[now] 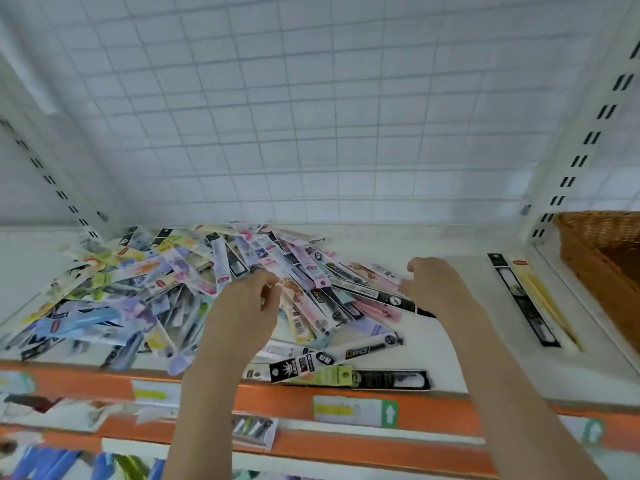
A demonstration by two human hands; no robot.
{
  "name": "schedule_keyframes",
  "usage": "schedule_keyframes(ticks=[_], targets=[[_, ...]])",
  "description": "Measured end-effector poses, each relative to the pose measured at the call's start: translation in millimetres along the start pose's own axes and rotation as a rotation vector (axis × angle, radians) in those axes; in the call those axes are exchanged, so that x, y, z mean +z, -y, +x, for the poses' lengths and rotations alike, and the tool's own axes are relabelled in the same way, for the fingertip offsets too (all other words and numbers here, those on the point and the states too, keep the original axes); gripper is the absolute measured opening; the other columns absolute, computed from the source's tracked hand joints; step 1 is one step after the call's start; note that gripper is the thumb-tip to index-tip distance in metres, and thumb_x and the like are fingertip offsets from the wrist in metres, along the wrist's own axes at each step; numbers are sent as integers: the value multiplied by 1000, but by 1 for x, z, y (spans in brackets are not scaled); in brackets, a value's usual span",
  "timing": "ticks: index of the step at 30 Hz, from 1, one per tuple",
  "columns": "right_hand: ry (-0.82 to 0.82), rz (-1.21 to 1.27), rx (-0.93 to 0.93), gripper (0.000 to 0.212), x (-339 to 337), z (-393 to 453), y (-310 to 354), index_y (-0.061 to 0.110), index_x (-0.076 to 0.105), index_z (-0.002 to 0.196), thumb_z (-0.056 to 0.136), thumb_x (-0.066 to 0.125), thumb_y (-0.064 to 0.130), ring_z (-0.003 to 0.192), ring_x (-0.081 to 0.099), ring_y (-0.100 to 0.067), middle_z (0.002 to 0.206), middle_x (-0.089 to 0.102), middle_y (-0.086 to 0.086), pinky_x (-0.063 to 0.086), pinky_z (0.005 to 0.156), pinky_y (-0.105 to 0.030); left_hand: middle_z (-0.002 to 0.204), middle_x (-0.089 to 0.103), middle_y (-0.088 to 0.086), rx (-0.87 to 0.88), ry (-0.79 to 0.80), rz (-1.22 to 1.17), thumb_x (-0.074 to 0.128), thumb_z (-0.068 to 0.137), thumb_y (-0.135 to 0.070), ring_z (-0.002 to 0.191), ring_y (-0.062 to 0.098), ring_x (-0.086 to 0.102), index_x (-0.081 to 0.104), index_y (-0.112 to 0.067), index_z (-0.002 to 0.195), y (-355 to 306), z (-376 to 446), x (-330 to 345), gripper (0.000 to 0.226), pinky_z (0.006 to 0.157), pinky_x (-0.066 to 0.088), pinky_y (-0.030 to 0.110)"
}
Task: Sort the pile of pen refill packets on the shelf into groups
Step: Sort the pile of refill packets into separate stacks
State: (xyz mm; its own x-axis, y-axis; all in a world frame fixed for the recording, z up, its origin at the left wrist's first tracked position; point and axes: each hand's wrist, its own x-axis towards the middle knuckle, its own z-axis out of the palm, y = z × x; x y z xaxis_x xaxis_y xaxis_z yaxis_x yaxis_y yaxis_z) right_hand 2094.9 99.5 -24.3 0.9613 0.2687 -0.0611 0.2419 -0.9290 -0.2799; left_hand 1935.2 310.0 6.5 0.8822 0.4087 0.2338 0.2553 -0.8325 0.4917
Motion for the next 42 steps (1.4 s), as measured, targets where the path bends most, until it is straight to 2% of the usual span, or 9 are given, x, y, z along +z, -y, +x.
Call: schedule_keyframes(ticks=[4, 10, 13, 19, 27, 30, 35, 40, 42], targets=[[39, -36, 42, 22, 6, 10, 2, 2, 67, 97, 87, 55, 18, 87, 60, -31, 87, 60, -14, 40, 63, -27, 92, 66, -1, 53, 42, -9, 47, 96, -24, 69, 15, 58, 61, -16, 111, 17, 16, -6, 23, 69, 50, 32], [-6, -83, 109, 17, 4, 9, 4, 5, 67, 93, 88, 53, 12, 79, 55, -28, 80, 53, -10, 37, 65, -27, 91, 65, -3, 168, 127, -11, 47, 96, -24, 74, 13, 58, 61, -15, 114, 15, 35, 0, 25, 72, 47, 25], [-129, -60, 192, 20, -7, 4, 1, 11, 69, 96, 89, 50, 11, 84, 57, -29, 93, 61, -8, 36, 65, -27, 85, 64, -5, 209, 167, -4, 46, 96, -22, 67, 10, 55, 63, -17, 108, 6, 44, 10, 22, 66, 43, 23], [-325, 99, 209, 16, -33, -22, -11, 22, 60, 102, 96, 47, 28, 72, 58, -22, 90, 69, -3, 37, 52, -25, 97, 67, -2, 319, 322, -12, 51, 92, -18, 84, 15, 62, 69, -17, 97, -31, 47, 42, 19, 79, 53, 33], [-356, 237, 147, 20, -34, -48, -38, 20, 63, 104, 92, 49, 14, 69, 57, -18, 76, 63, 6, 40, 56, -26, 124, 52, 3, 442, 436, 329, 52, 92, -26, 117, 23, 44, 60, -21, 120, -75, 63, 80, 29, 99, 39, 37], [-375, 270, 141, 18, -31, -46, -46, 16, 66, 98, 90, 50, 11, 68, 58, -20, 65, 49, 14, 42, 59, -28, 122, 55, 1, 439, 440, 393, 57, 90, -24, 115, 22, 44, 67, -26, 110, -81, 67, 86, 23, 98, 36, 37], [-357, 324, 79, 11, -26, -36, -49, 18, 55, 81, 91, 56, 24, 61, 56, -14, 70, 62, 3, 38, 51, -22, 109, 65, -7, 418, 392, 306, 59, 87, -25, 111, 19, 48, 70, -30, 101, -84, 75, 81, 19, 93, 32, 34], [-293, 376, 35, 2, -29, -20, -42, 17, 50, 93, 93, 51, 15, 62, 54, -14, 70, 56, 2, 40, 53, -27, 95, 67, -5, 340, 248, 45, 57, 91, -24, 97, 18, 58, 62, -21, 97, -80, 79, 53, 9, 95, 39, 33], [-257, 440, 23, 11, -30, -14, -32, 12, 48, 105, 94, 47, 10, 72, 60, -24, 86, 61, -6, 47, 60, -33, 87, 64, 2, 292, 201, -26, 52, 94, -21, 83, 21, 59, 53, -16, 97, -73, 80, 41, 5, 80, 47, 35]])
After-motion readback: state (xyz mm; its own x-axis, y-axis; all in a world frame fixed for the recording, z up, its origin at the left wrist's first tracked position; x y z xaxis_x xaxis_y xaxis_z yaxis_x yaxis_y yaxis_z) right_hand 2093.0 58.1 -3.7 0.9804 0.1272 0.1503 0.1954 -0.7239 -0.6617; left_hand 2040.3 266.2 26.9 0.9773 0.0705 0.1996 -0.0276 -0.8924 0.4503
